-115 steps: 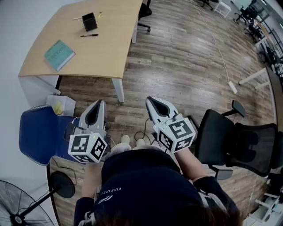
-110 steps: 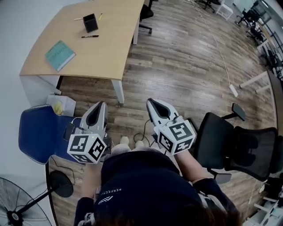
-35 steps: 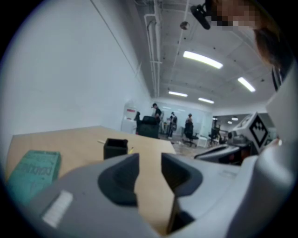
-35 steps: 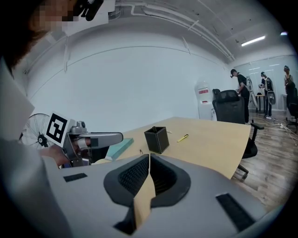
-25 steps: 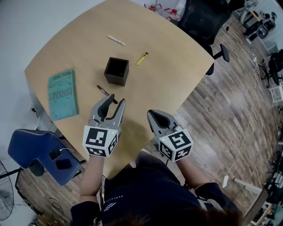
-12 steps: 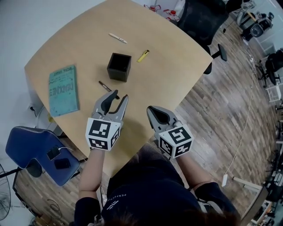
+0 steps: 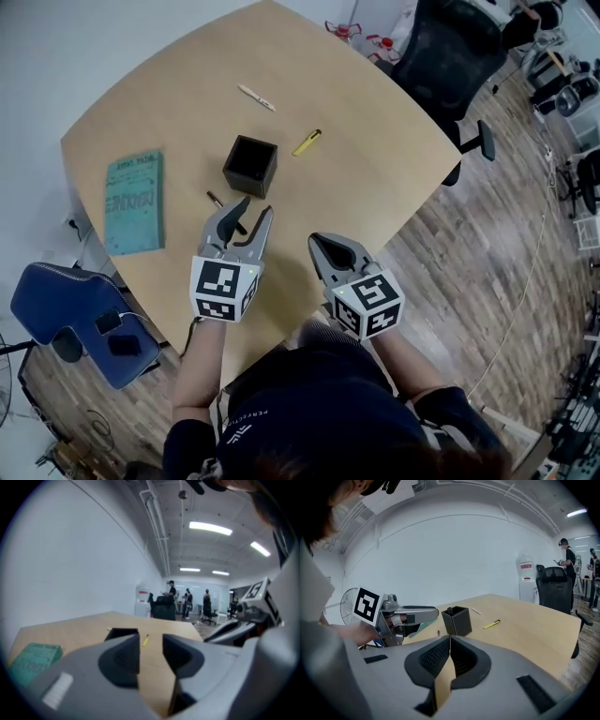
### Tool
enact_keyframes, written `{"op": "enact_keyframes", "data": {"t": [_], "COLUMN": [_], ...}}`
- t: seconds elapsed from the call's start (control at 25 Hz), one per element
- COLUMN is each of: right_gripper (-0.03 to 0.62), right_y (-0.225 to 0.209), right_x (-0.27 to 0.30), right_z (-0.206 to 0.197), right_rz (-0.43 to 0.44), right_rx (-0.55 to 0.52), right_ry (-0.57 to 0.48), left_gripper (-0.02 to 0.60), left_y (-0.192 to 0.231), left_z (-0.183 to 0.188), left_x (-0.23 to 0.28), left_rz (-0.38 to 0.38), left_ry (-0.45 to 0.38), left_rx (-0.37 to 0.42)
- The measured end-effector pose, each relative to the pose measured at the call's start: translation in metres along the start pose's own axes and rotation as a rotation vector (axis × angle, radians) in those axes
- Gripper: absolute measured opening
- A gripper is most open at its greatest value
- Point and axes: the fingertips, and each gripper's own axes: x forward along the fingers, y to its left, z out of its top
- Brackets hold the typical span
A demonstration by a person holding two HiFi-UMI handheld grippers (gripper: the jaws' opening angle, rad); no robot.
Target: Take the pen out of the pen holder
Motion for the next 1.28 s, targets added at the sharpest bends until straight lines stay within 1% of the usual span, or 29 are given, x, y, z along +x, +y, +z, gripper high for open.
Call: {"op": "enact_keyframes", "data": {"t": [0.16,0.48,0.72,0.96,1.12,1.28], "right_gripper": [0.003,0.003,0.003,0.003,0.003,0.003], "right_y": [-0.012,-0.028,-0.037,-0.047,-0.050,-0.049], "right_x": [0.015,0.039,0.054,0.065,0.073,0.077], "right_z": [0.006,0.009,0.011,0.008,0.007,0.006], "right_rz": [0.049,0.128,0.170,0.193,0.207,0.213], "right_rx": [-0.015,-0.038,-0.043,-0.031,-0.028,-0.020], "right_ry": [0.013,0.060,0.081,0.097,0.107,0.112], "left_gripper": [0.153,0.153,0.153,0.150,0.126,0.095], "left_y": [0.011,0.029,0.033,0.034,0.039,0.039], "left_z": [0.002,-0.003,-0.002,-0.003,-0.006,-0.007], "left_x": [0.014,0.039,0.055,0.066,0.071,0.072], "left_rz": [0.052,0.125,0.144,0.162,0.168,0.155], "left_ry": [-0.006,0.018,0.041,0.069,0.088,0.089], "left_rx": [-0.010,-0.018,-0.007,0.006,0.011,0.018]}}
